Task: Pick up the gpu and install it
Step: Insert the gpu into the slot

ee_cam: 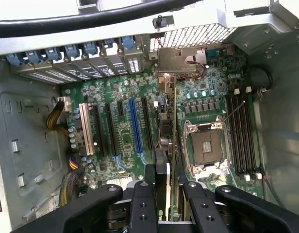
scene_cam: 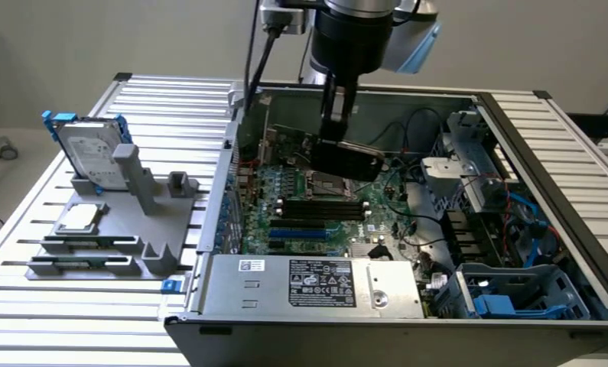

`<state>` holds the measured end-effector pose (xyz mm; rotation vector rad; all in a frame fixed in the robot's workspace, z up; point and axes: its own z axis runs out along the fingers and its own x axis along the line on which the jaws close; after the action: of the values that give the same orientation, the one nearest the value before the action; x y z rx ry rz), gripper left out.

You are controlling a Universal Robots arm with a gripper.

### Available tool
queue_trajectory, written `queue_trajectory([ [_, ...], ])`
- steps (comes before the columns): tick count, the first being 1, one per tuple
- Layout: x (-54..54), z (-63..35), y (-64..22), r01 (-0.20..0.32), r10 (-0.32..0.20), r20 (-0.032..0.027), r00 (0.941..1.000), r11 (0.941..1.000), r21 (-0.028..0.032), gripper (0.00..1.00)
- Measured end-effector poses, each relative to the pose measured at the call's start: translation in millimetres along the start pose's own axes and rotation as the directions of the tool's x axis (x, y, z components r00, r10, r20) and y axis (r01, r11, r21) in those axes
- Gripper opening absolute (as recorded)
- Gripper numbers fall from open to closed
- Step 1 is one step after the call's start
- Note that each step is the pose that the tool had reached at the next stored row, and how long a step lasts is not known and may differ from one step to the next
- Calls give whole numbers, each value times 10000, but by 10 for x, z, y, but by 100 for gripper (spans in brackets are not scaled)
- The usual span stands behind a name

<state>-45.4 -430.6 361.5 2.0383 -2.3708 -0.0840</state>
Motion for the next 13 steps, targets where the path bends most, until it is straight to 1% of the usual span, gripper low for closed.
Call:
queue_trajectory([
  [4,5,1,0,312,-312,-5,9995,9993,191,26],
  [6,7,2,-1,453,-452,-20,9990,9986,262,26],
  [10,9,7,7,629,-627,-83,9980,9974,346,26],
  [11,11,11,18,649,-646,-90,9979,9972,358,26],
  [13,21,26,66,657,-654,-94,9978,9972,371,26],
])
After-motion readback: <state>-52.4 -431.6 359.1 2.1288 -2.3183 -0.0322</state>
